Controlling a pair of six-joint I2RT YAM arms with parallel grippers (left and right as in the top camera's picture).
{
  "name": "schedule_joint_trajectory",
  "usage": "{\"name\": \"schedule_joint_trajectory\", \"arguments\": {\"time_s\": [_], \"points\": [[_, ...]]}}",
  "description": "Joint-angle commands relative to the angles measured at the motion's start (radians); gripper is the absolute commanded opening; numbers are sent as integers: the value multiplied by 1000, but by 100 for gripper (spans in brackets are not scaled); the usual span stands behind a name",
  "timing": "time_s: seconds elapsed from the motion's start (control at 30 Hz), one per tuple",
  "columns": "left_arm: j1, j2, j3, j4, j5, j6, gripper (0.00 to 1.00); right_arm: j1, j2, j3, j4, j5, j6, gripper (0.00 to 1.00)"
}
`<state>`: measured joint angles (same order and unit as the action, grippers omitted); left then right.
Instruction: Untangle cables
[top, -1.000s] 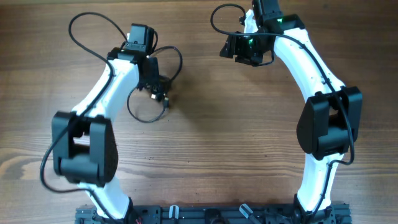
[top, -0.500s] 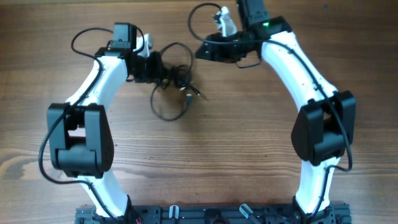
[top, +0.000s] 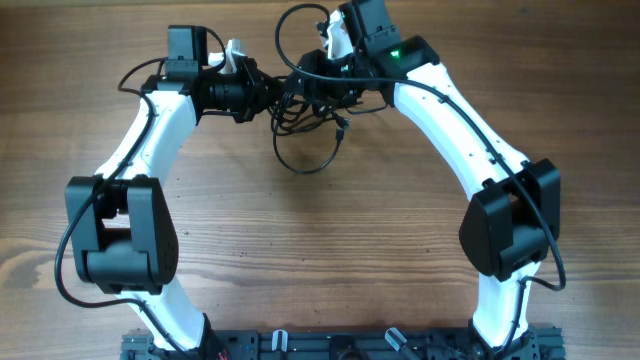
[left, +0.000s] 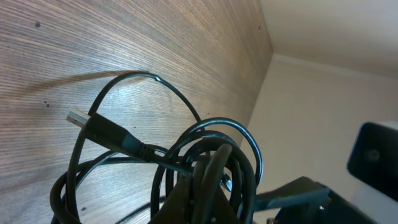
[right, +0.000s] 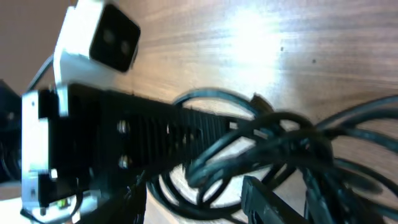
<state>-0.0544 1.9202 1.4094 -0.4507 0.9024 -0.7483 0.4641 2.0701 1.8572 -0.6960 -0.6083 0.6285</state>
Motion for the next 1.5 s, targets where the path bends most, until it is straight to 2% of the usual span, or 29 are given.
{"name": "schedule_joint_trajectory", "arguments": {"time_s": [0.0,0.2,0.37,0.4,0.47,0.53,0.57,0.67,0.77,0.9,1.03,1.1,1.17,1.23,1.27,1.3,1.37,1.4,1.47], "points": [[-21,-27,19,6,43,-23,4,13,50,-1,29,55,56,46],[-23,-27,19,6,43,-24,4,22,109,-1,34,89,80,41],[-26,-27,19,7,44,-72,4,22,152,-1,109,103,115,18],[-28,-27,19,6,43,-72,4,23,158,-1,111,103,108,7],[-32,-27,19,6,27,-67,4,21,157,0,108,103,62,4],[-32,-27,18,-39,-127,-35,4,11,130,0,99,99,16,4],[-32,-27,18,-102,-292,-34,4,2,99,0,82,96,-26,4],[-32,-27,18,-237,-611,-34,4,-37,-21,1,32,21,-107,4],[-32,-27,18,-298,-810,-34,4,-124,-132,1,29,-174,-152,4],[-31,-27,18,-331,-938,-33,4,-314,-223,1,26,-381,-158,4],[-31,-27,18,-333,-965,12,4,-493,-222,0,-11,-455,-161,4],[-31,-27,18,-336,-983,12,4,-562,-222,0,-54,-350,-158,4],[-31,-27,18,-336,-985,12,4,-595,-222,0,-154,12,-154,4],[-31,-27,18,-342,-1021,12,4,-592,-217,-1,-292,539,-107,4],[-29,-27,18,-344,-1051,12,4,-585,-213,-1,-352,709,-101,4],[-27,-27,18,-343,-1062,13,4,-585,-212,-1,-374,711,-116,4],[-25,-27,18,-306,-1007,106,4,-581,-212,-1,-367,497,-277,4],[-26,-30,18,-272,-876,203,4,-572,-212,-1,-357,321,-376,5],[-27,-46,18,-208,-504,407,4,-537,-212,-1,-340,54,-519,9]]}}
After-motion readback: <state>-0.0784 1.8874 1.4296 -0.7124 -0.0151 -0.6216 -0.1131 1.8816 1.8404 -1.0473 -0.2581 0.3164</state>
